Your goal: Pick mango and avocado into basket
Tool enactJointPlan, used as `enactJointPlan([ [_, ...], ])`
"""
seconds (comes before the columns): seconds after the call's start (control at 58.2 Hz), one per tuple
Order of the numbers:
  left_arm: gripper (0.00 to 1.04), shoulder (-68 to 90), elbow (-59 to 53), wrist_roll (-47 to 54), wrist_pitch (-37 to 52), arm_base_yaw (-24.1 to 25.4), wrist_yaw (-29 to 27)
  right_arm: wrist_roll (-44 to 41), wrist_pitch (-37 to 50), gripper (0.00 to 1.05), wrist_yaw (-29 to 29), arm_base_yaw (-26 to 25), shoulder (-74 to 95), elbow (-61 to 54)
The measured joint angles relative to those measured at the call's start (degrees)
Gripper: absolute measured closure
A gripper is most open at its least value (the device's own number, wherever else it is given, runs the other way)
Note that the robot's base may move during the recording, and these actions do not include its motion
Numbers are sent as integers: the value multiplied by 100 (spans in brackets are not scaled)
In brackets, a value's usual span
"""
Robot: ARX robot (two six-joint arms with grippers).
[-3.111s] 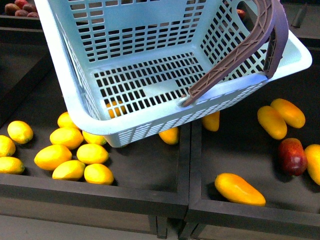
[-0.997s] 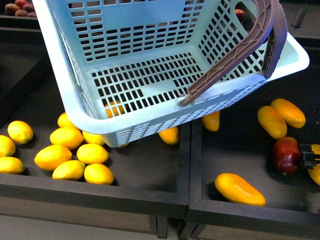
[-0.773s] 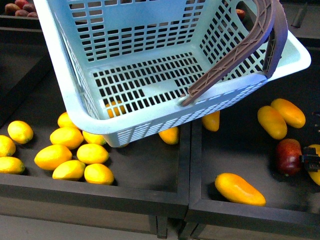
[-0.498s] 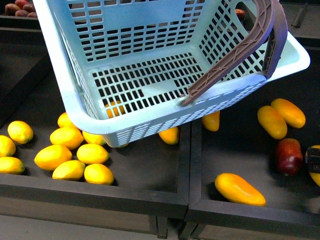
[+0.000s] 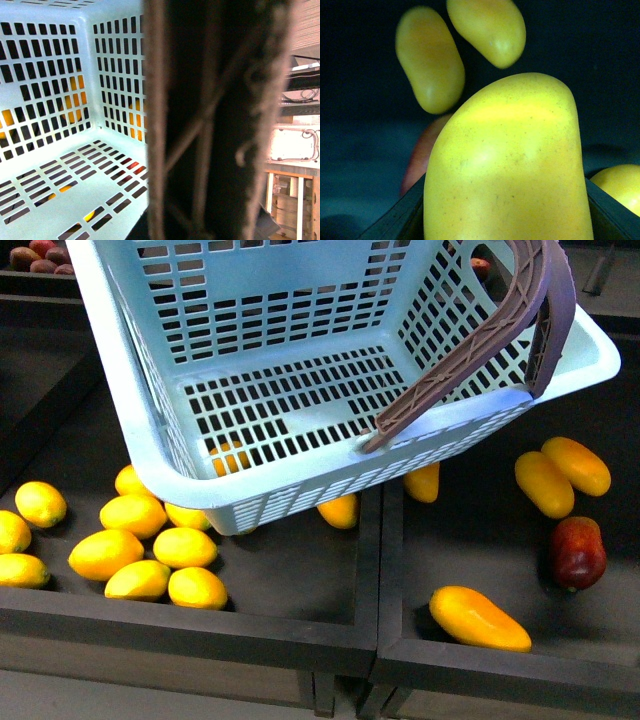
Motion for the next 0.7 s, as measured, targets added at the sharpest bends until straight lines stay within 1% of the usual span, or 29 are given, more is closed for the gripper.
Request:
enactJointPlan([
  [0.138, 100, 0, 0, 2, 0, 0, 0, 413, 146, 43, -372, 160, -1283, -557],
  [0.309, 100, 0, 0, 2, 0, 0, 0, 916, 321, 43, -457, 501, -2280, -859],
  [0.413, 100, 0, 0, 2, 0, 0, 0, 1237, 570, 43, -380, 730, -2583, -901],
  [0.533, 100, 0, 0, 2, 0, 0, -2, 1600, 837, 43, -101, 1088, -2726, -833],
  [0.705, 99, 0, 0, 4, 0, 0, -2, 1982, 879, 43, 278, 1670, -2597, -511],
])
